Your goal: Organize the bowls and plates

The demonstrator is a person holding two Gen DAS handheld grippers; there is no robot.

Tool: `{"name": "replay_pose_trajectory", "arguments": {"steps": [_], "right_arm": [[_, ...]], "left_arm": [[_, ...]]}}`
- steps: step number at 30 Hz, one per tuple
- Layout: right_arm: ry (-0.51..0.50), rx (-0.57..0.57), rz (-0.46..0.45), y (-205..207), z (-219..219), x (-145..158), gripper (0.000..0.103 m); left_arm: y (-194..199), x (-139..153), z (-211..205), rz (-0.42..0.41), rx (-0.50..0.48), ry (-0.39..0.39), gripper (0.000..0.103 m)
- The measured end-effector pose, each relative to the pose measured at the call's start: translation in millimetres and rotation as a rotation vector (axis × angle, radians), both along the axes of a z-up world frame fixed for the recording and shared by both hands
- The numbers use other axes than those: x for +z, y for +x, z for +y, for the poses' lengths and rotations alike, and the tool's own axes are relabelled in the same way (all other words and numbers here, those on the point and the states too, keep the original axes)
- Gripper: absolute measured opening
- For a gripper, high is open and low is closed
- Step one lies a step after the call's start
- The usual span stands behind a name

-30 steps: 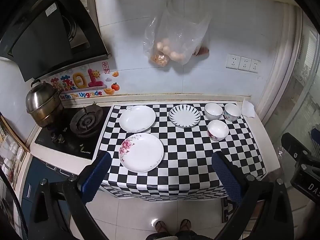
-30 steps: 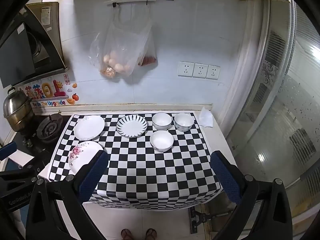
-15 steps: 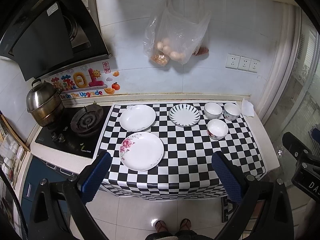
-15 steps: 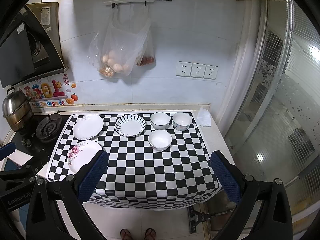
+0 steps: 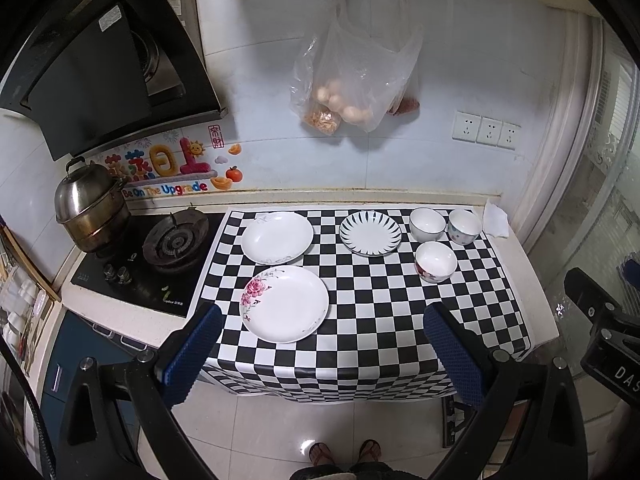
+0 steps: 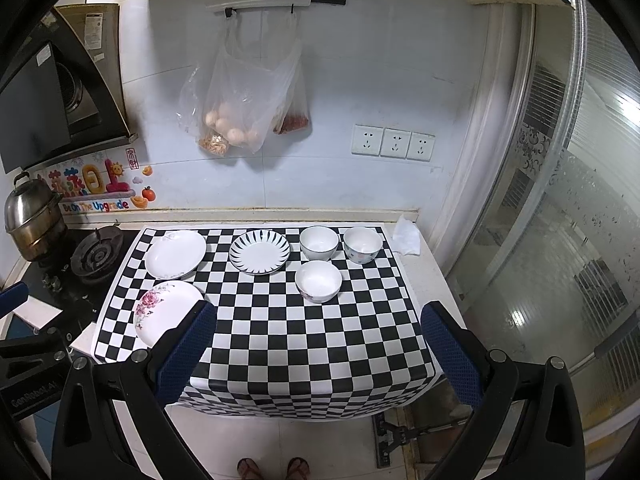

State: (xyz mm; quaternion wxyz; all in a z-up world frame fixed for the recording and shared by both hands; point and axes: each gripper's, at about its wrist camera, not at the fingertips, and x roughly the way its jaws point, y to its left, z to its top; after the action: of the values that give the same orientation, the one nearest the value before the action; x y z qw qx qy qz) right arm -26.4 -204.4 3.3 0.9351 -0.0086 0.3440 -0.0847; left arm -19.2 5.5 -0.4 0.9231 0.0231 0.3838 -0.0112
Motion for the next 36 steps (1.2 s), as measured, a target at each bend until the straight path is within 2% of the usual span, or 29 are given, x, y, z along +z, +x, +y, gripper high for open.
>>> {"name": "replay_pose_trajectory", "arguments": {"steps": [36], "right_arm": [[-0.002,-0.001,0.003,-2.0,-1.2,2.3,0.103]], "left_arm": [[2.9,8.9,2.5,-0.007,0.001,0.0,0.103]]}}
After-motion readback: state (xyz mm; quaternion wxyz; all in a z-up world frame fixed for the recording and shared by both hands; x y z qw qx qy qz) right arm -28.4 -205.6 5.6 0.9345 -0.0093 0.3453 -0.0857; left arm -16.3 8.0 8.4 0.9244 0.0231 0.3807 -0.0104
